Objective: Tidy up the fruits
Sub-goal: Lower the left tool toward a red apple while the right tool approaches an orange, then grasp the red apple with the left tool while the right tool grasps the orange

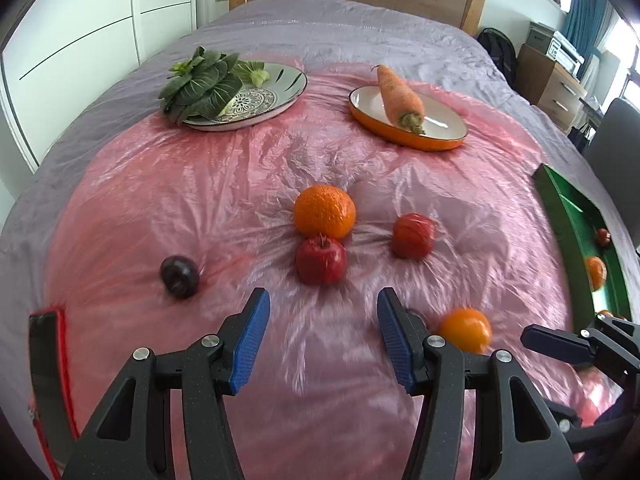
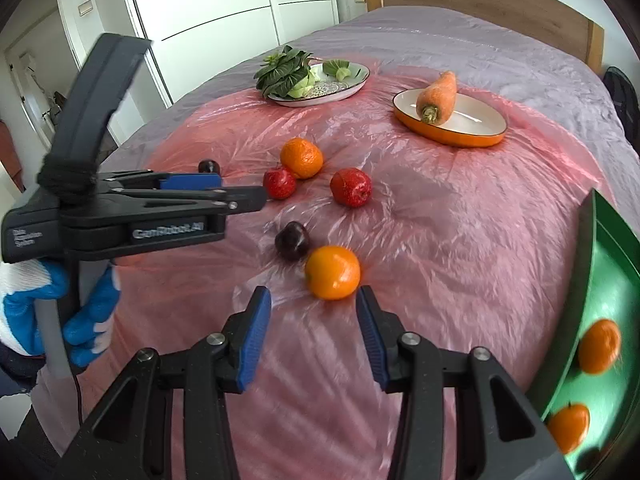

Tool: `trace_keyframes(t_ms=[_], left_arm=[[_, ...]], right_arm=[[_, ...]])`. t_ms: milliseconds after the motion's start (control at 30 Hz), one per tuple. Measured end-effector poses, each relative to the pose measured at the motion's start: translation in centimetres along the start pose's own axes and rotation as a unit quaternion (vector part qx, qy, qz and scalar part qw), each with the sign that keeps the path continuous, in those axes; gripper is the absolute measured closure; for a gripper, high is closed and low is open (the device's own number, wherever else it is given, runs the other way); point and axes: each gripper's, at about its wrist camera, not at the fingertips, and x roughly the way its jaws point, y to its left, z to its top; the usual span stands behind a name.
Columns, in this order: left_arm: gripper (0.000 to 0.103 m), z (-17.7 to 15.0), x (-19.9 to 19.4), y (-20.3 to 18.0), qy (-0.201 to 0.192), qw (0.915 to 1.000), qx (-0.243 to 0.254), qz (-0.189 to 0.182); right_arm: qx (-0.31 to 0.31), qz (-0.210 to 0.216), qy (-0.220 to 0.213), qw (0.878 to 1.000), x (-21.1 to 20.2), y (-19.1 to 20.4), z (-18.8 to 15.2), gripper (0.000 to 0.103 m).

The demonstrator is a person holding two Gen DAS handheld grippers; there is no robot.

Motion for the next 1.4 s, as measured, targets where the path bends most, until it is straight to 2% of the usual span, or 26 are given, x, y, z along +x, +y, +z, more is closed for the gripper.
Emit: trace_keyframes(t_ms=[433,800,867,967,1033,1167,1400], left_arm=[[0.053,1.2,3.7,0.1,0.012,0.9999,-0.008,0.007],[0.054,0.9,4.8,0.4,0.005,0.9999,-0.006,0.007],[0.058,0.8,4.6,0.4,0.002,1.0000,-0.005,0.008],[0.068,0.7,4.4,0.7,-0.001,1.0000,-0.007,0.003],[0.074,0.7,4.3,0.8,-0.002,1.0000,-0.009,-0.002],[0.075,0.7,3.8,0.4,-0.007,1.0000,0.004,0.002],[0.075,0.9,2.6,0.7,-0.018,0.9998,-0.003,0.000]], right_arm=[[-0.022,0.002,0.014,1.000,3.6,-0.6,0.9,0.027],[-0.033,-0.005,0.031,0.999,5.9,-0.8,0.6,0.027],[-0.036,-0.008,0.032,0.999,6.1,-0.8,0.4,0.029],[-0.043,-0.011,0.033,0.998,6.1,-0.7,0.3,0.039],[-0.039,-0.008,0.031,0.999,5.9,-0.9,0.4,0.041],[-0.038,-0.011,0.029,0.999,5.9,-0.8,0.4,0.041],[-0.033,-0.010,0.023,0.999,5.2,-0.7,0.5,0.041]])
